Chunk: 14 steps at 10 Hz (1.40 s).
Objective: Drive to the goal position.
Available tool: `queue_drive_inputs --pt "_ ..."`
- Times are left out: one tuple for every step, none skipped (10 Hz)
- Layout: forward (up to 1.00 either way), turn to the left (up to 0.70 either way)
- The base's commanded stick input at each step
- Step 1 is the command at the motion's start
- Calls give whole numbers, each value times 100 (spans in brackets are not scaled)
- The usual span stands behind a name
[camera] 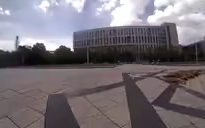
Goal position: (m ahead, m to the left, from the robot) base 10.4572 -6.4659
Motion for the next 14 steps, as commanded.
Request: queue_drive_inputs --pt "70 0" --pt "70 0" --pt "70 0" --pt "70 0" --pt "70 0" --pt "70 0" --pt "70 0" --pt "70 0" --pt "70 0" --pt "70 0" --pt "70 0" --pt "70 0" --pt "70 0" --pt "70 0"
